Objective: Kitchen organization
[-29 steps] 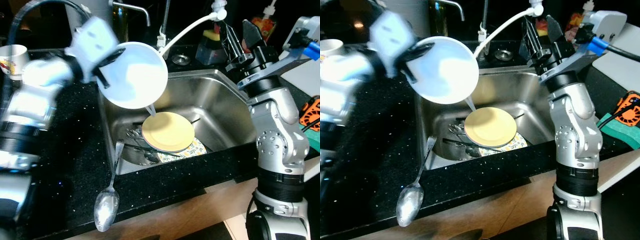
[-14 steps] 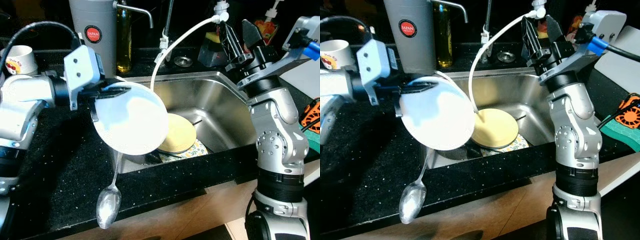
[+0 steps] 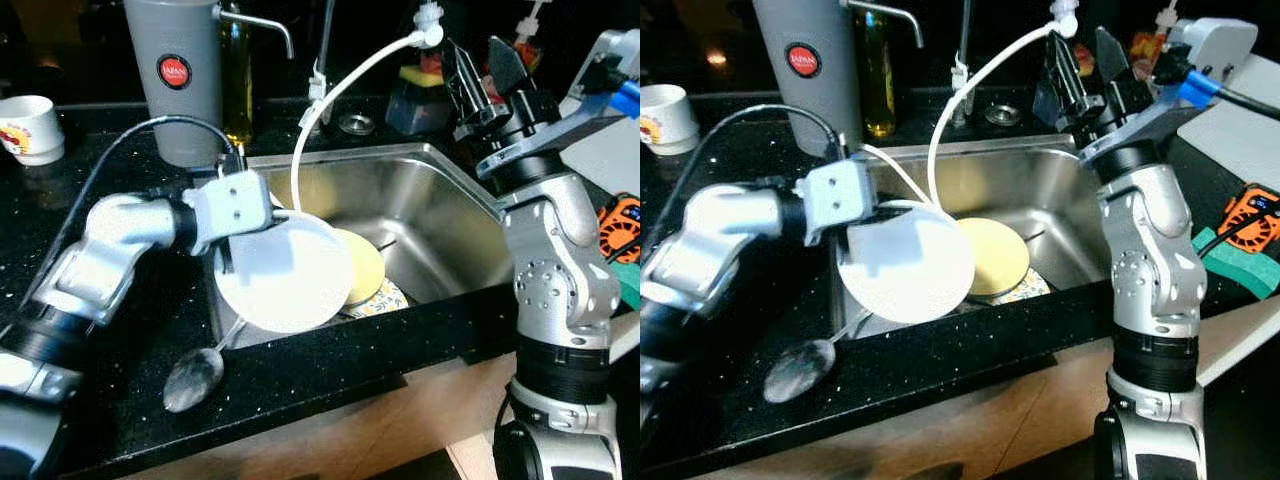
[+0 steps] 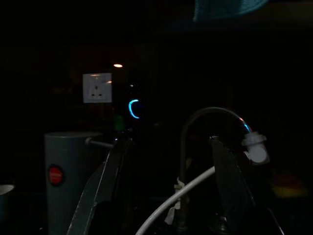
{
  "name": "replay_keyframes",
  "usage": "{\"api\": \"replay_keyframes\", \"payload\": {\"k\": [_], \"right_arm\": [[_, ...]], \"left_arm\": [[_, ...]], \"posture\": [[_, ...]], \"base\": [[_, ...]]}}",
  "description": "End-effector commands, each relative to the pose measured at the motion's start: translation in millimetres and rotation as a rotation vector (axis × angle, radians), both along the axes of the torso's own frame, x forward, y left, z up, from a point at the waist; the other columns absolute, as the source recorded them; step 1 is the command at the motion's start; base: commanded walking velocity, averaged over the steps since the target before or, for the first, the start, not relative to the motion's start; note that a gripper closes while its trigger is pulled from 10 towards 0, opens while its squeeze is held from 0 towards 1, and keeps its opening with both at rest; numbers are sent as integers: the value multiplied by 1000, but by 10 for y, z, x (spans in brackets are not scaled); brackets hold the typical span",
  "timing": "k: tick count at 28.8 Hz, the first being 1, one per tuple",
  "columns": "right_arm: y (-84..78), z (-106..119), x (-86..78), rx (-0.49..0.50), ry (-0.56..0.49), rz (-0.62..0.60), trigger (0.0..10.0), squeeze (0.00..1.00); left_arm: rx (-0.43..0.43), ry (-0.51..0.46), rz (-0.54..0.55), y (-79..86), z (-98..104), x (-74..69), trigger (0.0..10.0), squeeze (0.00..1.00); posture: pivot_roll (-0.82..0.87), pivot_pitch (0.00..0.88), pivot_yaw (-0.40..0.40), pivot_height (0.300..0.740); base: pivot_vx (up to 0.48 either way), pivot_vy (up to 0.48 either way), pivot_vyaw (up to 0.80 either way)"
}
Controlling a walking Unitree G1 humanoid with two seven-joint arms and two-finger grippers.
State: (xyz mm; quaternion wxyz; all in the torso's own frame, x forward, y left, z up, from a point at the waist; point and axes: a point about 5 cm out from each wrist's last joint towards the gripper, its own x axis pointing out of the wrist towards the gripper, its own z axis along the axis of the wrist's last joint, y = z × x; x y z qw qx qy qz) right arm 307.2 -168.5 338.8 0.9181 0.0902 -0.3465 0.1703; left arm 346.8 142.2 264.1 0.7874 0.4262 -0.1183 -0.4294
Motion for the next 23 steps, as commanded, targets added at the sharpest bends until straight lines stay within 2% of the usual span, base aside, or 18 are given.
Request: {"api": "replay_keyframes", "payload": {"k": [1,2,3,4,6,7,8,9,11,17,19,20,21,22,23], "right_arm": [[13,30,-15,1,-10,8,10000,0],[16,29,-15,1,-10,9,10000,0],[16,29,-15,1,-10,9,10000,0],[18,29,-15,1,-10,9,10000,0],[20,30,-18,0,-10,10,10000,0],[20,30,-18,0,-10,10,10000,0],[18,31,-19,0,-10,9,10000,0],[18,31,-19,0,-10,9,10000,0],[16,29,-22,0,-8,8,10000,0],[16,24,-23,1,-7,7,10000,0],[14,23,-23,2,-7,6,10000,0],[14,23,-23,2,-7,6,10000,0],[14,23,-24,3,-8,5,10000,0],[14,23,-24,3,-8,5,10000,0],[13,22,-25,1,-9,1,10000,0]], "left_arm": [[-37,-156,212,104,185,192,10000,71],[-64,-211,287,145,260,252,10000,63],[-64,-211,287,145,260,252,10000,63],[-82,-245,332,171,309,285,10000,75],[-171,-355,442,266,522,340,10000,67],[-171,-355,442,266,522,340,10000,67],[-230,-413,482,316,642,345,10000,78],[-230,-413,482,316,642,345,10000,78],[-331,-499,556,428,842,341,10000,59],[-407,-575,630,559,1000,342,10000,39],[-510,-493,640,591,986,378,10000,35],[-510,-493,640,591,986,378,10000,35],[-565,-428,628,575,944,400,10000,24],[-565,-428,628,575,944,400,10000,24],[-697,-267,612,531,833,450,10000,16]], "posture": [[52,0,-107,740],[52,0,-107,740],[52,0,-107,740],[52,0,-107,740],[49,3,-108,740],[49,3,-108,740],[48,4,-107,740],[48,4,-107,740],[49,6,-106,740],[49,6,-106,740],[49,6,-106,740],[49,6,-106,740],[49,6,-106,740],[49,6,-106,740],[49,6,-106,740]], "base": [[0,0,0],[0,0,0],[0,0,0],[0,0,0],[0,0,0],[0,0,0],[0,0,0],[0,0,0],[0,0,0],[0,0,0],[0,0,0],[0,0,0],[0,0,0],[0,0,0],[0,0,0]]}}
